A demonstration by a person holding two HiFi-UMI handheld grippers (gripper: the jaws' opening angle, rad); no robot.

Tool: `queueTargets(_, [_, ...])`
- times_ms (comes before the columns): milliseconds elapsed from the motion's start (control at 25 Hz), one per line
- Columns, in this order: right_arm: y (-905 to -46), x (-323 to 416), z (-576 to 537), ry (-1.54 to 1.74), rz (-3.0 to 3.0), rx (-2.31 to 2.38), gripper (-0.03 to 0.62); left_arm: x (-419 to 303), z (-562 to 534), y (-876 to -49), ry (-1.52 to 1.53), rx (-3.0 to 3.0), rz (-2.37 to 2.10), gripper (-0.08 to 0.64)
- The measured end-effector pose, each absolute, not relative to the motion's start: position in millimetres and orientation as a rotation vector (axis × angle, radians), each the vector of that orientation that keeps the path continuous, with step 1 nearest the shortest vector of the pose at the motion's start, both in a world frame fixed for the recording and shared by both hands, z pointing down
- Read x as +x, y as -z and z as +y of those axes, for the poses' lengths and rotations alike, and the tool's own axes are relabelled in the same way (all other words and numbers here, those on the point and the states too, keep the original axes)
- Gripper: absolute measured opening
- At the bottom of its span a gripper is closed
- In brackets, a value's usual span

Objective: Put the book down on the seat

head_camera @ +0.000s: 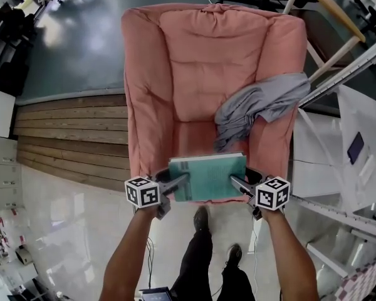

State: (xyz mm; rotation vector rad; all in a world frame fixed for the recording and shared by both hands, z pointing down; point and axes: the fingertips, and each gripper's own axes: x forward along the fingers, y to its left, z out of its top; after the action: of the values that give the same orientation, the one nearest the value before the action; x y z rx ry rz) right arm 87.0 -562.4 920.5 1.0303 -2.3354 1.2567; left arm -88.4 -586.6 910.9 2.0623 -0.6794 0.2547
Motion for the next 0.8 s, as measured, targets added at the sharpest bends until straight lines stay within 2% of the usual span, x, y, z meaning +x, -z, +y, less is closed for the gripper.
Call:
queueTargets(520, [-995.7, 91.5, -568.2, -1.317, -2.185, 1.100, 0.244, -85.4, -598.7, -981.5, -0.357, 1.993, -0.698, 0.262])
queueTargets(560, [-1001.1, 92.6, -567.7, -1.308, -2.165, 1.112, 0.236, -83.7, -598.4, -985.8, -0.379, 1.995, -0.701, 0.262])
queueTargets(600, [-1005.8, 93.0, -567.1, -1.306, -2.147, 1.122, 0.194, -81.6, -598.0, -989.7, -0.404, 1.998, -0.704, 0.262])
queueTargets(640, [-1010.0, 93.1, -566.7, -1.315, -2.133, 1.133, 0.214, -79.6, -598.1, -993.4, -0.423, 1.998, -0.707, 0.262])
queueTargets(800, [-1024.1, 96.5, -565.5, -1.359, -2.087, 1.161, 0.216, -75.5, -601.9, -1006.2, -0.464, 1.983, -0.731, 0.265])
